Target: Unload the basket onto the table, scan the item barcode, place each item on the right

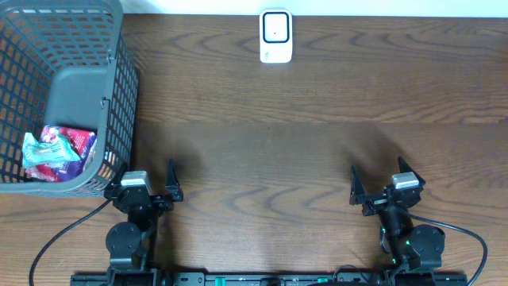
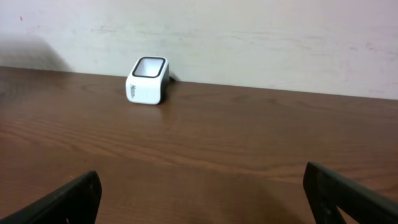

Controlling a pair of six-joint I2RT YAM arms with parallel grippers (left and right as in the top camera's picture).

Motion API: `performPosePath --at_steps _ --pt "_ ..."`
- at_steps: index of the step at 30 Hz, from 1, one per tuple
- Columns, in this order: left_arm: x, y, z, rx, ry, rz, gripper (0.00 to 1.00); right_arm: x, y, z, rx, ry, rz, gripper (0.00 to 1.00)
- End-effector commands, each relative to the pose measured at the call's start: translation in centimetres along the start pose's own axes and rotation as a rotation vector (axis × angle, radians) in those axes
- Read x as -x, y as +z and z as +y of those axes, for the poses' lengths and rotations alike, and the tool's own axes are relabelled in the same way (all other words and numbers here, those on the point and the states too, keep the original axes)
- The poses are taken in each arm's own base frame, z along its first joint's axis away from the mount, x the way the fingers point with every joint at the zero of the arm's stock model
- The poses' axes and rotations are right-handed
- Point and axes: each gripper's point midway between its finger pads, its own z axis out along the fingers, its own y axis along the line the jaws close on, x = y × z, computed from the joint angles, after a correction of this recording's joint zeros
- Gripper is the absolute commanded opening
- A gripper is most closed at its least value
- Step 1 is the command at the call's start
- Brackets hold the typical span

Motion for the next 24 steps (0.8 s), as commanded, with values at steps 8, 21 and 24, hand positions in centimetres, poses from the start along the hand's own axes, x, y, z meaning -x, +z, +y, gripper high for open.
performPosePath --at_steps 8,21,24 --pt "-1.6 0.0 0.4 0.018 0.0 0.051 0.98 -0.1 0.0 -0.1 -0.006 0.014 0.0 0.99" --pt "-0.2 -1.0 -5.8 -0.341 -0.419 0.077 0.98 -0.1 0.0 -0.1 -0.006 0.014 0.0 0.99" --pt "1.9 -1.7 -7.3 -0.449 -0.447 0.02 0.98 0.0 0.0 -0.1 -0.006 0.014 0.0 0.99"
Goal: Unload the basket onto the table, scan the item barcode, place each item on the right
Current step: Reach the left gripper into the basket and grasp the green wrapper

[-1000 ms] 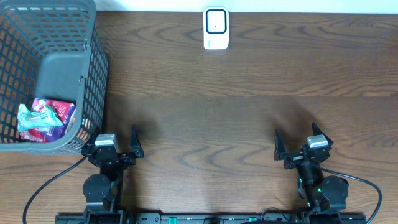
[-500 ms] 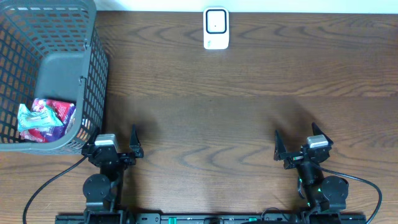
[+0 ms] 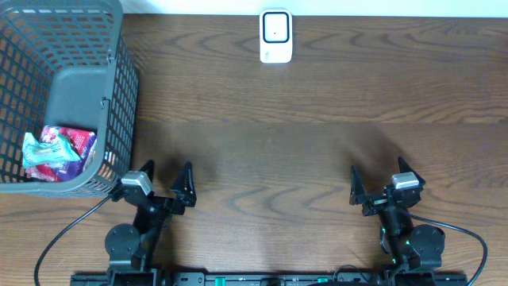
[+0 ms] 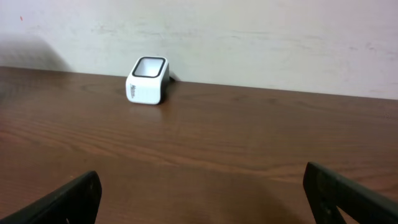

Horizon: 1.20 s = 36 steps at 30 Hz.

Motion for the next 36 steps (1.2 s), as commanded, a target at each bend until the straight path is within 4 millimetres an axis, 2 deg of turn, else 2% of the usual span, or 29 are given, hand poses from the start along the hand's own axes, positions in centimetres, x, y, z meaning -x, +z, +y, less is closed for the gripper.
performPosePath --at_steps 1,4,7,14,19,21,23,28,31,33,36 --pt "1.0 -0.4 -4.0 -0.22 -0.075 -0.013 0.98 0.0 0.0 -0.1 -0.006 0.014 -0.001 0.99" --pt "4.9 -2.3 -8.4 -0.432 0.02 -0.16 0.98 0.0 0.0 -0.1 -0.006 0.014 -0.001 0.99" --pt "9.0 -4.8 -11.2 -0.536 0.115 -0.326 0.98 0.0 0.0 -0.1 -0.006 0.014 0.0 0.99" --pt "17.5 -8.8 -14.5 -0.505 0.266 -0.583 0.98 0.0 0.0 -0.1 -0.006 0.014 0.0 0.99" --pt "23.2 -9.2 -16.4 -0.437 0.374 -0.662 0.98 0.0 0.0 -0.1 -0.006 0.014 -0.001 0.99" --pt "26.0 -8.0 -16.7 -0.402 0.363 -0.661 0.98 0.0 0.0 -0.1 -0.006 0.014 0.0 0.99" --pt "27.7 -6.4 -16.6 -0.371 0.342 -0.639 0.98 0.0 0.0 -0.1 -0.006 0.014 0.0 0.99" --pt "32.4 -1.1 -16.1 -0.275 0.277 -0.546 0.98 0.0 0.0 -0.1 -0.006 0.014 0.0 0.99" --pt "34.7 2.8 -14.0 -0.136 0.22 -0.424 0.98 0.0 0.0 -0.1 -0.006 0.014 0.0 0.99" --pt "35.8 5.2 -11.7 -0.011 0.218 -0.322 0.98 0.0 0.0 -0.1 -0.006 0.014 -0.001 0.99" --pt "36.8 8.0 -7.0 0.171 0.251 -0.14 0.98 0.0 0.0 -0.1 -0.006 0.014 0.0 0.99"
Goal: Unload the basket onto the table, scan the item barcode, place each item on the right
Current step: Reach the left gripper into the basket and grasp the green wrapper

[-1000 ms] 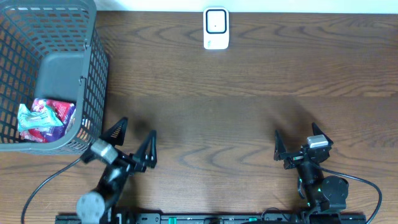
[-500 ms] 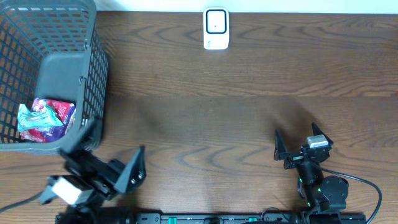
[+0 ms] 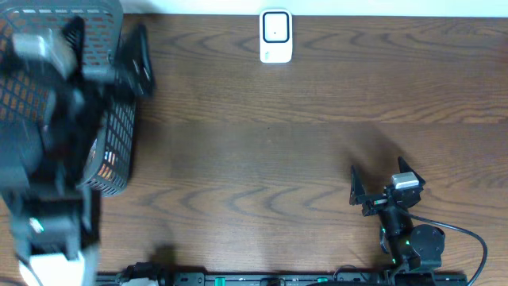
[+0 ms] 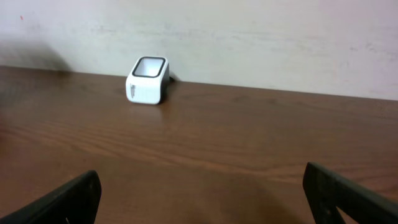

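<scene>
The white barcode scanner (image 3: 275, 36) stands at the table's far edge; the right wrist view shows the scanner (image 4: 147, 81) ahead and to the left. My left arm rises large and blurred over the grey mesh basket (image 3: 121, 119) at the left. My left gripper (image 3: 109, 38) is open above the basket's far part, nothing between its fingers. The arm hides the packets in the basket. My right gripper (image 3: 379, 176) rests open near the front right, and in its own view the right gripper (image 4: 205, 199) holds nothing.
A pale wall runs behind the table's far edge. Bare brown wood lies between the basket, the scanner and the right arm. Cables trail from both arm bases along the front edge.
My left arm was low at the front left, beside the basket's near corner. It now stands high over the basket, gripper still open. The right arm and the scanner have not moved.
Both grippers first rested open at the front edge, with colourful packets visible in the basket. Then the left gripper had turned slightly to the right at its resting place. Now it hangs over the basket, covering the packets, while the right arm stays put.
</scene>
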Controlling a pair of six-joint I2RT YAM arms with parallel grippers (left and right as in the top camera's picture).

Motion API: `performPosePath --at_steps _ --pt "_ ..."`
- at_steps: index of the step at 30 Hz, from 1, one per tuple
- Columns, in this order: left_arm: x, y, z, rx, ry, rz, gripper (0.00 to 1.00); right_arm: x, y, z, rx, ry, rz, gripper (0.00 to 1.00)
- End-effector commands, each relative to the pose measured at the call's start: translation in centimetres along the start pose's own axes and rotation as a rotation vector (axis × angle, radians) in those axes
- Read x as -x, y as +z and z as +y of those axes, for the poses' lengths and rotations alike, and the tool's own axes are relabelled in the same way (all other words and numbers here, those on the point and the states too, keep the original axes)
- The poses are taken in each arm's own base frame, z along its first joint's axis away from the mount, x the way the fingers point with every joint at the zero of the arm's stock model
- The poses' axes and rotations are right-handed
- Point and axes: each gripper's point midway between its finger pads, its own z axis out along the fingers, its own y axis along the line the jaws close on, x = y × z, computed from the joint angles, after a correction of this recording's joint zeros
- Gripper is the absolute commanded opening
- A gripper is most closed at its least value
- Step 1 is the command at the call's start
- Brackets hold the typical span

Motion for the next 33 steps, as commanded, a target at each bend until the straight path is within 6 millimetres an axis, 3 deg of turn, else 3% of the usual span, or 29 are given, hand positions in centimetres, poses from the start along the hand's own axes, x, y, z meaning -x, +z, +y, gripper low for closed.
performPosePath --at_steps 1,7,15,25,29,30,33 --pt "2.6 2.3 5.2 0.184 0.125 0.099 0.98 0.0 0.0 -0.1 -0.006 0.014 -0.001 0.99" --pt "-0.3 2.4 13.3 0.37 0.189 0.365 0.98 0.0 0.0 -0.1 -0.006 0.014 -0.001 0.99" --pt "-3.5 -2.1 23.7 0.704 0.111 0.524 0.98 0.0 0.0 -0.1 -0.006 0.014 -0.001 0.99" --pt "-11.0 -3.8 28.0 0.844 -0.183 0.707 0.98 0.0 0.0 -0.1 -0.006 0.014 -0.001 0.99" --pt "-16.1 -6.4 31.1 1.081 -0.355 0.835 0.98 0.0 0.0 -0.1 -0.006 0.014 0.0 0.99" --pt "-18.5 -7.6 31.9 1.168 -0.402 0.914 0.98 0.0 0.0 -0.1 -0.006 0.014 0.0 0.99" --pt "-21.4 -9.1 33.0 1.282 -0.456 1.005 0.98 0.0 0.0 -0.1 -0.006 0.014 0.0 0.99"
